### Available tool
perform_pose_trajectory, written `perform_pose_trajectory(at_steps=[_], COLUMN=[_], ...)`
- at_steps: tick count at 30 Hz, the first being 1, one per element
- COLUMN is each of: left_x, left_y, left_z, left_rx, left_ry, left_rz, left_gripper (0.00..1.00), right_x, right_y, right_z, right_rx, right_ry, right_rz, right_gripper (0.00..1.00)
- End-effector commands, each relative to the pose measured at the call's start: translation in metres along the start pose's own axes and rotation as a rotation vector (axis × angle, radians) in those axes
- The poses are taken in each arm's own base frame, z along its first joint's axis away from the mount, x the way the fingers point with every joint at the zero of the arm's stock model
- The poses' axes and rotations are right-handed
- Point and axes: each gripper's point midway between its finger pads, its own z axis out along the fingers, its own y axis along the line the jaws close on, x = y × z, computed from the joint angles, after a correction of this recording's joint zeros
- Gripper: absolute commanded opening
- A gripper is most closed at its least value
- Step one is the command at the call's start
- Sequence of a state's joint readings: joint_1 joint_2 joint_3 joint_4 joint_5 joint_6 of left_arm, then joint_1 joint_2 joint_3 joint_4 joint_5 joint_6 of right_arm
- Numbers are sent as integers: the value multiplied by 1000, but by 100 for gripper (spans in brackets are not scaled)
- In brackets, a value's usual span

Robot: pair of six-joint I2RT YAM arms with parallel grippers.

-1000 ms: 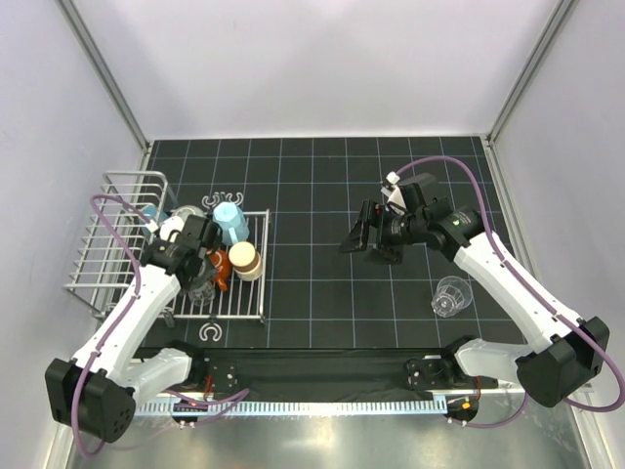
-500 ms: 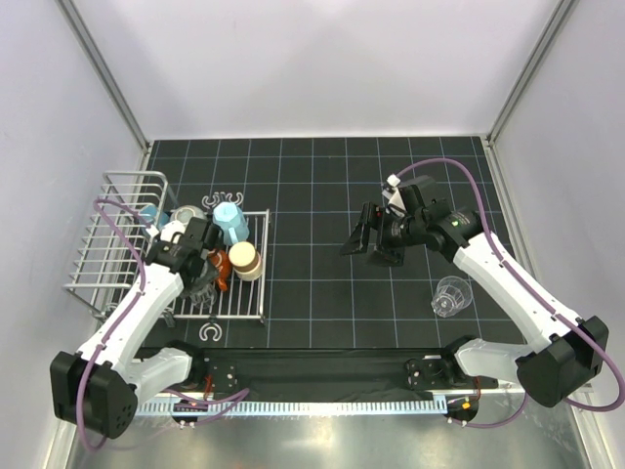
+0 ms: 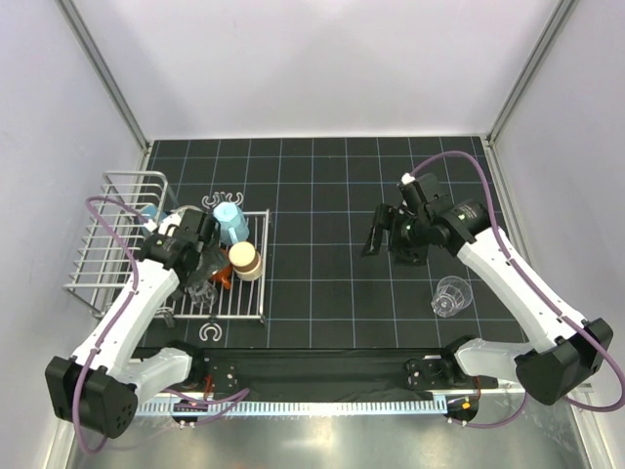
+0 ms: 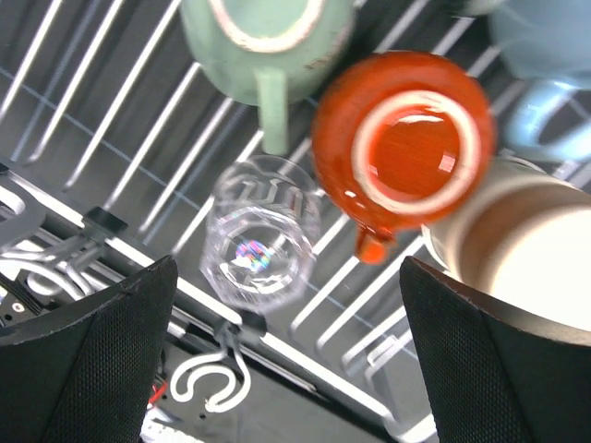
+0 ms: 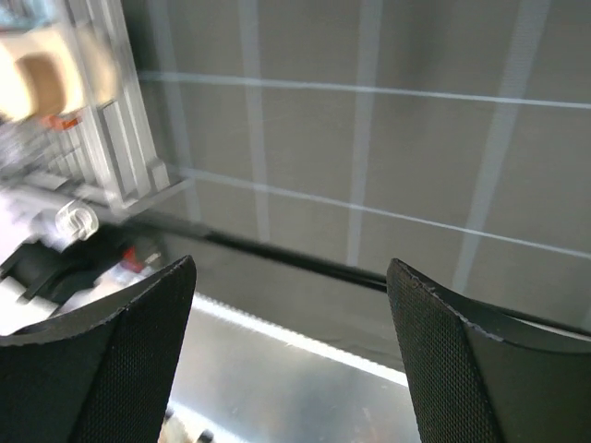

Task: Load the cups into the dish rack

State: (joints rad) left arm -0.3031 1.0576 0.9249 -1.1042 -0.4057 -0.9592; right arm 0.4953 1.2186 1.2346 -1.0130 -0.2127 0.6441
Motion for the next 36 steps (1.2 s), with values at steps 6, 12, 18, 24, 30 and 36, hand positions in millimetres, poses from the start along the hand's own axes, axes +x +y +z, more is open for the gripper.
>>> perform_pose_trajectory(at_steps=[6, 12, 18, 24, 30, 36], left_x=[-14, -13, 13, 34, 34, 34], left_y=[-13, -71, -130, -159, -178, -193], left_z=[-48, -89, -110, -140, -174, -206], left_rx=[120, 420, 668, 837, 934, 1067], left_ry=[25, 100, 249, 273, 263, 275], left_rz=[26, 84, 152, 254, 306, 338], left_gripper=[100, 94, 88, 88, 88, 100], right_x=[-6, 1, 3, 16, 21, -9], right_y=[-94, -141, -188, -209, -209, -182], right_z=[-34, -39, -27, 10, 27, 10], right_rx=[499, 606, 706, 689, 662, 536], right_ry=[-139, -161, -131, -69, -9, -122], right_rz=[45, 155, 233, 310, 309, 235], right_gripper=[84, 81, 75, 57, 27, 4])
